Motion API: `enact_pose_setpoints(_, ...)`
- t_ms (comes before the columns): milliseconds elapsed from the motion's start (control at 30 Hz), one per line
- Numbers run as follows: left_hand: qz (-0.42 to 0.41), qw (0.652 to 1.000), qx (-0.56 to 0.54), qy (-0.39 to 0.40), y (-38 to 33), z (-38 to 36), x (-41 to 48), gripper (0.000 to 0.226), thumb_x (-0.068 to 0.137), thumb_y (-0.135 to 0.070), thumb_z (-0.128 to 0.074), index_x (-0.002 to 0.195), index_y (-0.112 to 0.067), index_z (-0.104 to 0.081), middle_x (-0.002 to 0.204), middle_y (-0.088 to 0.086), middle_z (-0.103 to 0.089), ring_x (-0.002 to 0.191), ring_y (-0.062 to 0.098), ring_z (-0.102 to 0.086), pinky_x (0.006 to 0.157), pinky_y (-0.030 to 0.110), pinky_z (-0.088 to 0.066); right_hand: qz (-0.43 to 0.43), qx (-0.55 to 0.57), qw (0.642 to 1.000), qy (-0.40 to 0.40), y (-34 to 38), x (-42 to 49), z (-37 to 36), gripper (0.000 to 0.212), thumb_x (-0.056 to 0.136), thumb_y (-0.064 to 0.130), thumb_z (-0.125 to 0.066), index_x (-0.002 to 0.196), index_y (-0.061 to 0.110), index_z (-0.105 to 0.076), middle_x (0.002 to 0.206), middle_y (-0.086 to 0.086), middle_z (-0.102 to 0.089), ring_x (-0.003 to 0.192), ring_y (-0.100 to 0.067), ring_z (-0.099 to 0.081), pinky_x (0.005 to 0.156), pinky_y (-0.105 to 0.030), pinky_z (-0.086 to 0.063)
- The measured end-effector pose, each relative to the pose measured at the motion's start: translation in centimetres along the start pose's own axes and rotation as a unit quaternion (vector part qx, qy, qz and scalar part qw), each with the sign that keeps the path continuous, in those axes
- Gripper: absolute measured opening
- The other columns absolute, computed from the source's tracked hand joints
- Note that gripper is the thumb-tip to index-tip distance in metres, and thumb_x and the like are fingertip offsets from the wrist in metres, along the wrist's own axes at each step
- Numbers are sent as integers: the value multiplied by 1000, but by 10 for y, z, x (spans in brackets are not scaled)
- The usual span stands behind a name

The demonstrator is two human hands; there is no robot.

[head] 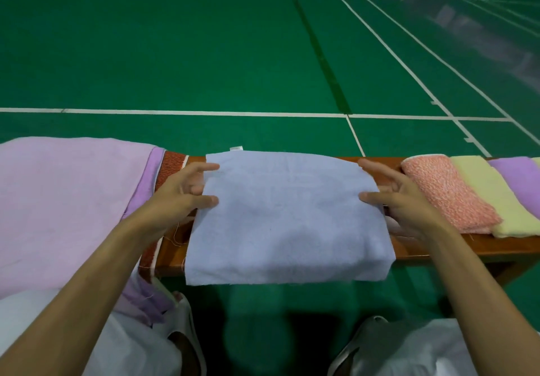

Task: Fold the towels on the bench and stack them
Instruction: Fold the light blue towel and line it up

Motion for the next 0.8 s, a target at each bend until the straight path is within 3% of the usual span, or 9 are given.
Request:
enact_pose_setpoints(100, -22, 999, 20, -30, -2, 9, 1, 43, 96, 1, -65, 130, -25, -67, 108, -1, -79, 104, 17, -75, 86, 41, -62, 17, -42, 999, -1, 5, -5, 5, 42, 87, -7, -72, 124, 13, -72, 109, -7, -78, 105, -24, -74, 79, -33, -64)
enact_pose_setpoints(200, -39, 996, 59, -62, 1, 17, 4, 33, 94, -2, -70, 114, -28, -77, 97, 13, -68, 94, 30, -74, 75, 33, -65, 27, -81, 996, -7, 6, -8, 8, 35, 88, -5, -72, 118, 12, -74, 99, -3, -80, 96, -17, -76, 70, -25, -61)
enact_pose_setpoints(300, -42, 989, 111, -84, 7, 25, 6, 35, 90, -6, -77, 101, -39, -80, 93, 13, -64, 85, 32, -62, 88, 53, -61, 28, -126, 992, -18, 4, -8, 13, 30, 89, -1, -73, 115, 14, -74, 95, 2, -80, 93, -14, -76, 67, -23, -61)
enact_pose_setpoints(367, -57, 984, 129, -107, 4, 25, 4, 29, 88, -7, -79, 102, -33, -81, 87, 22, -74, 82, 35, -68, 86, 62, -59, 38, -166, 985, -26, 3, -9, 15, 29, 89, 2, -74, 115, 15, -75, 98, 4, -80, 93, -12, -75, 67, -23, -61)
enact_pose_setpoints(400, -67, 981, 141, -119, 2, 25, 2, 25, 87, -7, -80, 104, -26, -82, 87, 16, -78, 83, 36, -73, 83, 60, -61, 44, -184, 982, -26, 4, -9, 16, 29, 90, 3, -74, 116, 15, -74, 99, 5, -80, 93, -11, -75, 67, -22, -61)
enact_pose_setpoints(500, -92, 965, 191, -155, -4, 26, -3, 21, 84, -12, -84, 104, -17, -82, 84, -1, -80, 79, 15, -76, 75, 44, -65, 59, -235, 970, -13, 7, -11, 15, 26, 93, 5, -72, 116, 17, -74, 98, 9, -79, 92, -9, -75, 71, -25, -62)
enact_pose_setpoints(567, -99, 955, 225, -166, -7, 27, -5, 15, 81, -19, -87, 95, -19, -83, 75, -3, -78, 69, 14, -73, 65, 40, -63, 73, -273, 959, -2, 10, -12, 16, 25, 94, 7, -71, 115, 19, -77, 98, 11, -79, 92, -8, -75, 74, -29, -62)
enact_pose_setpoints(667, -97, 951, 248, -155, -9, 25, -6, 12, 80, -23, -88, 89, -18, -81, 63, -2, -74, 49, 12, -65, 45, 23, -49, 78, -312, 947, -7, 13, -13, 18, 23, 93, 9, -72, 105, 28, -77, 92, 15, -78, 81, 1, -72, 65, -20, -59)
enact_pose_setpoints(800, -88, 958, 236, -137, -11, 28, -3, 15, 81, -28, -85, 86, -15, -79, 59, 6, -70, 42, 16, -59, 51, 30, -50, 86, -384, 919, -39, 20, -11, 19, 14, 93, 14, -73, 103, 20, -81, 78, 12, -76, 56, 1, -64, 55, -15, -46)
Point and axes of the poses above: each hand's wrist, its own x-axis towards the middle knuckle, its own z-axis out of the back of the hand, y = z × x, the point moved 5 cm from there along x, towards the middle knuckle
